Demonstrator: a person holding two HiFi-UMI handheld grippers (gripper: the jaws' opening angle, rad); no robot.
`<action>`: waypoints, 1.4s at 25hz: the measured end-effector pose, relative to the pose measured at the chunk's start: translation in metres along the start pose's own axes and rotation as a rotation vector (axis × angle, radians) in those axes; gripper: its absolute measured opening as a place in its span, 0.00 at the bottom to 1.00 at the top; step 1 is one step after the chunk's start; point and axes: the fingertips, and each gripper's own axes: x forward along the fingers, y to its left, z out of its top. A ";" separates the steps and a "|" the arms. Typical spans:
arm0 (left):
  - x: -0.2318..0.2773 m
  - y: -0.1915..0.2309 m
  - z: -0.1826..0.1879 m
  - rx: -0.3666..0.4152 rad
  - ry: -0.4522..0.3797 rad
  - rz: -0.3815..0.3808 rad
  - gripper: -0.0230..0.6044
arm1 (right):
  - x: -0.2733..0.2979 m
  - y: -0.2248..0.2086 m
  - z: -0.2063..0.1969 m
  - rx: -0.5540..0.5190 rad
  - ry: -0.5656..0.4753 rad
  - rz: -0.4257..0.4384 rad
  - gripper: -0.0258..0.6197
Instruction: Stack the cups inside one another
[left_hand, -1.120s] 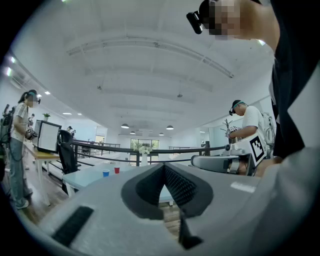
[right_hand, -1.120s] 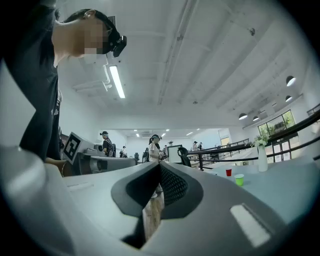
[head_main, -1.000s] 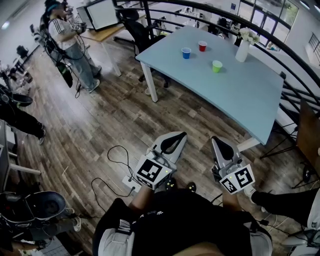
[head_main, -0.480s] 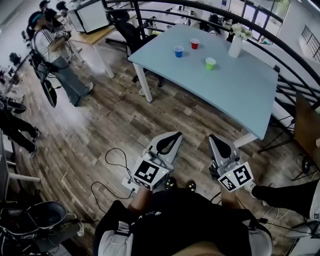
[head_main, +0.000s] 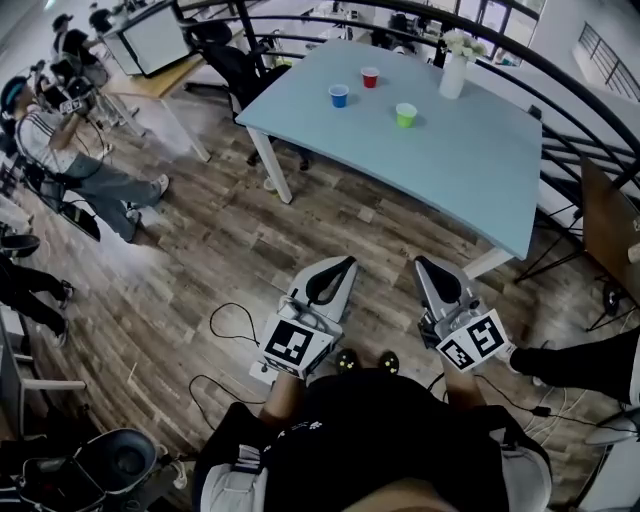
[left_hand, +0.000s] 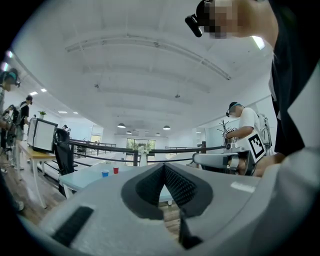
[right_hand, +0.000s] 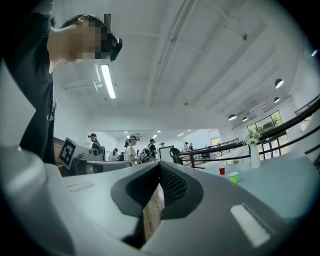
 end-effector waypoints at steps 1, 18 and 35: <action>-0.001 0.004 -0.001 -0.001 0.000 -0.004 0.02 | 0.003 0.000 -0.001 0.000 0.002 -0.009 0.04; -0.024 0.055 -0.006 -0.009 -0.010 -0.007 0.02 | 0.053 0.017 -0.013 -0.011 0.017 -0.017 0.04; 0.018 0.127 -0.012 -0.006 -0.012 0.106 0.02 | 0.125 -0.055 -0.021 -0.006 -0.007 0.020 0.04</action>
